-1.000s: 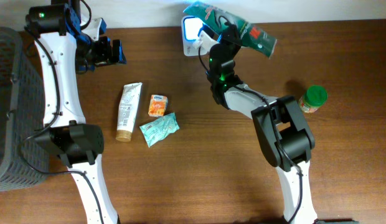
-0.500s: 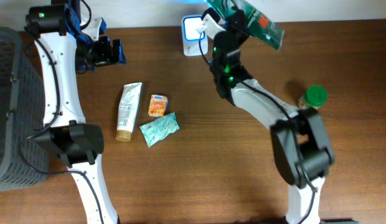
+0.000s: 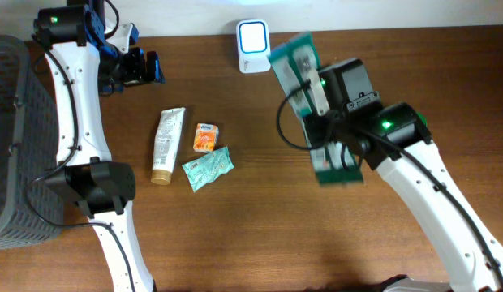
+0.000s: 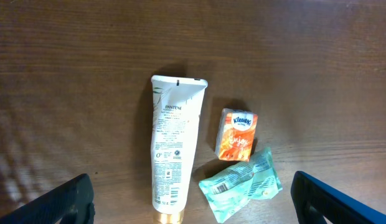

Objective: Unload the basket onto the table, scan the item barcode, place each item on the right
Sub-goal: 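Carry the packet right and place it beside the jar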

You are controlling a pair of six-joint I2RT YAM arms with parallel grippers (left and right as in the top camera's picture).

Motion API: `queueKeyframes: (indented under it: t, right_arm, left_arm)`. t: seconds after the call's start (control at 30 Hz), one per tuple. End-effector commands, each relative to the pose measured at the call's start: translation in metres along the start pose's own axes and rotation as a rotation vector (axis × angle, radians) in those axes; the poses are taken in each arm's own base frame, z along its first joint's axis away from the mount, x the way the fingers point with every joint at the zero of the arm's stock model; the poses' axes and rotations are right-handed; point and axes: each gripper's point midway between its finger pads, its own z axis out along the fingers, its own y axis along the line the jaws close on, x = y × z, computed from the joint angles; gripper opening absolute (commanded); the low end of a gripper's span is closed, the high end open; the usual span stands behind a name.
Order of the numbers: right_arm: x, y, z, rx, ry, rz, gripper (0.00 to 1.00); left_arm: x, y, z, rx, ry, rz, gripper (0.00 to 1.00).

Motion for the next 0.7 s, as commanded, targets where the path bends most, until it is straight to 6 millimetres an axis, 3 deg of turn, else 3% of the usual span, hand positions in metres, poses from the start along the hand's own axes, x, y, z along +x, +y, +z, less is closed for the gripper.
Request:
queueKeyframes:
  t: [0.0,0.13,0.2,0.37,0.6,0.67]
  right_arm:
    - [0.044,-0.019,0.022,-0.012,0.165,0.176,0.04]
    - [0.107,-0.065,0.053,0.033,0.321,0.34,0.04]
    - [0.125,-0.097,0.059,0.079,0.334,0.489,0.04]
    - [0.128,-0.175,0.051,0.139,0.205,0.768,0.04]
    - [0.124,-0.235,0.033,0.047,-0.002,1.009,0.04]
    - [0.142,-0.261,0.021,0.083,-0.031,1.095,0.04]
  left_arm:
    - [-0.003,-0.003,-0.015,-0.005,-0.039,0.014,0.99]
    - [-0.003,-0.002,-0.015,-0.005,-0.038,0.013,0.99]
    - [-0.003,-0.002,-0.015,-0.005,-0.039,0.013,0.99]
    - [-0.003,-0.002,-0.015,-0.005,-0.039,0.013,0.99]
    - [-0.003,-0.002,-0.015,-0.005,-0.038,0.014,0.99]
    - [-0.003,-0.002,-0.015,-0.005,-0.038,0.014,0.99]
